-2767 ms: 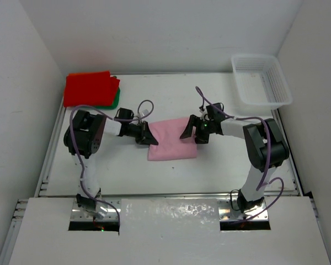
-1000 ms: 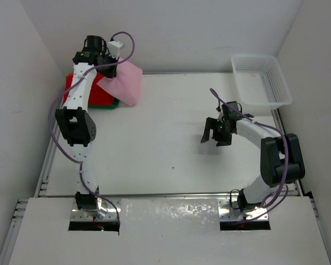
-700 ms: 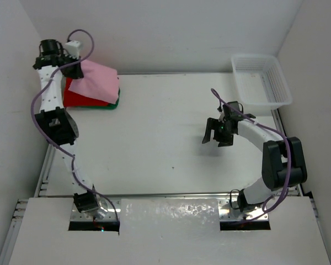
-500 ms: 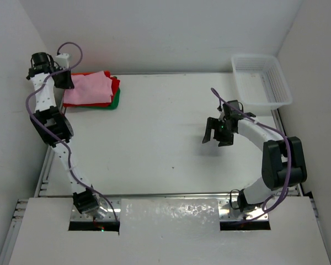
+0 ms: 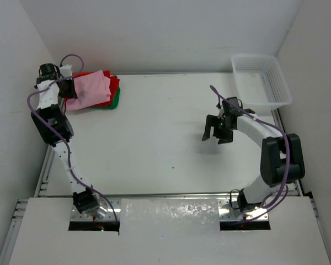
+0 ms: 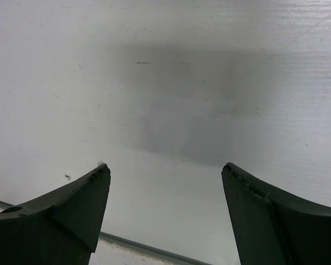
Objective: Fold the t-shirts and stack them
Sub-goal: Put the neatly folded tshirt into the corner of the board with the left arm
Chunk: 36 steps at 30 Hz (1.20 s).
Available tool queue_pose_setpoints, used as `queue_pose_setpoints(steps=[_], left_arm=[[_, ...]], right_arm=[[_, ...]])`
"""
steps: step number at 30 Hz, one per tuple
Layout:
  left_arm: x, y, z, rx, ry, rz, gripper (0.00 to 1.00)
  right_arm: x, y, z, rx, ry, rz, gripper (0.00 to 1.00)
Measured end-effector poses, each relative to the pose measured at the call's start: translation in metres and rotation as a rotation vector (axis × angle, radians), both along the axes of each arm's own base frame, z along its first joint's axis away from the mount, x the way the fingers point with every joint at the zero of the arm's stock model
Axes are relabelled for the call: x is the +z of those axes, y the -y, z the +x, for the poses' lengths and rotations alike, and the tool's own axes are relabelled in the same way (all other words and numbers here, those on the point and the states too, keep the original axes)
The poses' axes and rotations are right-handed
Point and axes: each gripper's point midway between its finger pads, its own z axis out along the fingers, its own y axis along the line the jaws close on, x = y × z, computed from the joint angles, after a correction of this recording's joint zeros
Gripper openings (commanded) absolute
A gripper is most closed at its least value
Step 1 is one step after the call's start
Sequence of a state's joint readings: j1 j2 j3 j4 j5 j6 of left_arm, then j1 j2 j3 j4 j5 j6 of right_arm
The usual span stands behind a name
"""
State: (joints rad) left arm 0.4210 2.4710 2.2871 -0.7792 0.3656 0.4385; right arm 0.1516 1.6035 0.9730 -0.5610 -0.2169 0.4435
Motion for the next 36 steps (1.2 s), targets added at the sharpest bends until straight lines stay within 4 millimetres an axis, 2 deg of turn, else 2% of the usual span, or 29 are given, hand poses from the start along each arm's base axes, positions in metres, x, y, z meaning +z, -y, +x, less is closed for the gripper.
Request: queue_pose_setpoints(steps=[1,7,8,9,11,14,17,20,22,25,27,29,31,32,34,36], left_arm=[[-0.001,-0.003,-0.008,0.017,-0.019,-0.001,0.09],[-0.001,-0.013,-0.032,0.065,-0.082,0.015,0.33],[-0.002,-0.015,-0.034,0.073,-0.09,0.022,0.44],[-0.002,-0.017,-0.035,0.078,-0.096,0.029,0.47],[-0.004,-0.021,-0.04,0.103,-0.12,0.039,0.6],[0.001,-0.03,-0.048,0.133,-0.14,0.048,0.69],[0.017,-0.046,-0.054,0.166,-0.129,0.061,0.7],[0.045,-0.063,-0.06,0.216,-0.073,0.066,0.6],[0.08,-0.078,-0.058,0.265,0.026,0.067,0.59],[0.135,-0.092,-0.051,0.327,0.207,0.072,0.62],[0.165,-0.096,-0.042,0.347,0.311,0.057,0.61],[0.183,-0.098,-0.021,0.349,0.4,0.016,0.62],[0.179,-0.098,0.003,0.335,0.451,-0.034,0.62],[0.166,-0.096,0.012,0.328,0.452,-0.061,0.64],[0.128,-0.089,0.025,0.322,0.407,-0.12,0.68],[0.08,-0.077,0.032,0.319,0.331,-0.181,0.7]], right_arm=[[0.0,0.0,0.0,0.0,0.0,0.0,0.8],[0.004,-0.003,0.01,0.003,0.013,0.011,0.8],[0.004,-0.004,0.011,0.004,0.014,0.013,0.8],[0.004,-0.004,0.011,0.005,0.014,0.016,0.8],[0.004,-0.005,0.011,0.007,0.013,0.019,0.81],[0.004,-0.004,0.01,0.013,0.015,0.017,0.81],[0.006,-0.004,0.01,0.017,0.02,0.017,0.81],[0.009,-0.005,0.011,0.021,0.03,0.02,0.81],[0.01,-0.006,0.011,0.023,0.031,0.024,0.81],[0.013,-0.006,0.012,0.024,0.023,0.027,0.8],[0.018,-0.007,0.018,0.024,0.028,0.027,0.8],[0.025,-0.008,0.026,0.023,0.04,0.028,0.8],[0.032,-0.009,0.034,0.022,0.05,0.029,0.8],[0.035,-0.01,0.036,0.022,0.051,0.029,0.8],[0.044,-0.011,0.045,0.02,0.056,0.025,0.79],[0.05,-0.011,0.053,0.019,0.065,0.022,0.79]])
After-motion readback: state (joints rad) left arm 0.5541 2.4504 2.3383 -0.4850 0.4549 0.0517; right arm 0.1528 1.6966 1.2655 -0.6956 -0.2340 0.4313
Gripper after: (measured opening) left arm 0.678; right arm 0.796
